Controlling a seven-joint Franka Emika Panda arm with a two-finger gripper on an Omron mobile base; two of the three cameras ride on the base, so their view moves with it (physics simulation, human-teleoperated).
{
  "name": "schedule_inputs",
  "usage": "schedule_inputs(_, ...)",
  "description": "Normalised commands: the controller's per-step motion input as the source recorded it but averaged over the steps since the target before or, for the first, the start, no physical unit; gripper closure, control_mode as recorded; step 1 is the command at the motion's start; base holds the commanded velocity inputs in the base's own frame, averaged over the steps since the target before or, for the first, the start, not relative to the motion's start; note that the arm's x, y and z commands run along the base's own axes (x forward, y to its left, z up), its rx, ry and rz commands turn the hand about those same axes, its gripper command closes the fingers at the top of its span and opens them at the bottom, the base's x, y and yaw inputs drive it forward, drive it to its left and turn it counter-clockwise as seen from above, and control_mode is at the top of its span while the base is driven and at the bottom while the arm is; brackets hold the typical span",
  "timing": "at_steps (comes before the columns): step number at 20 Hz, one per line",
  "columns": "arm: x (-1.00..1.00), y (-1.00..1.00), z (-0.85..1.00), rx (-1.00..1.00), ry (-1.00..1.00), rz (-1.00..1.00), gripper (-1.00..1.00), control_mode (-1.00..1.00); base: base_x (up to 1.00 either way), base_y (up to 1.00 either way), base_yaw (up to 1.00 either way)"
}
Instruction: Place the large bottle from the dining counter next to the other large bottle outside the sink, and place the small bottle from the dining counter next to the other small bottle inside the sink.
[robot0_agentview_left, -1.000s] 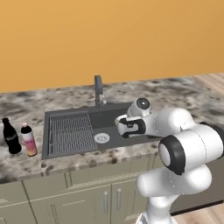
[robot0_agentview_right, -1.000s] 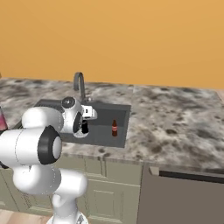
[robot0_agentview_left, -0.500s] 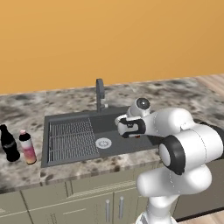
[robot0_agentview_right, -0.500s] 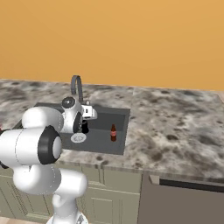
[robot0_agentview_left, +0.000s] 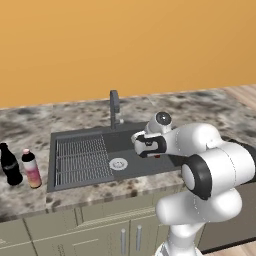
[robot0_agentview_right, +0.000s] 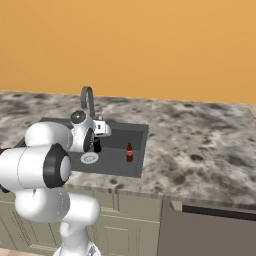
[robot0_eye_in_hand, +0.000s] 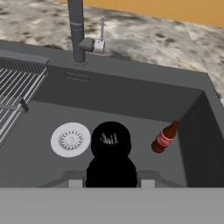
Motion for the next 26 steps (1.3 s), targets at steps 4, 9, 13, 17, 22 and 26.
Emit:
schedule_inputs(4,0.0,0.0,0.0,0.0,0.0,0.0,1.0,1.0,0.0,0.0,0.0)
schedule_inputs(9,0.01,0.0,-0.01,0.0,0.0,0.0,1.0,-1.0,0.0,0.0,0.0)
schedule_inputs(13,0.08,0.0,-0.02,0.0,0.0,0.0,1.0,-1.0,0.0,0.0,0.0)
schedule_inputs(17,0.14,0.0,-0.08,0.0,0.0,0.0,1.0,-1.0,0.0,0.0,0.0)
schedule_inputs(22,0.2,-0.03,-0.12,0.0,0.0,0.0,1.0,-1.0,0.0,0.0,0.0)
schedule_inputs(26,0.02,-0.01,-0.15,0.0,0.0,0.0,1.0,-1.0,0.0,0.0,0.0)
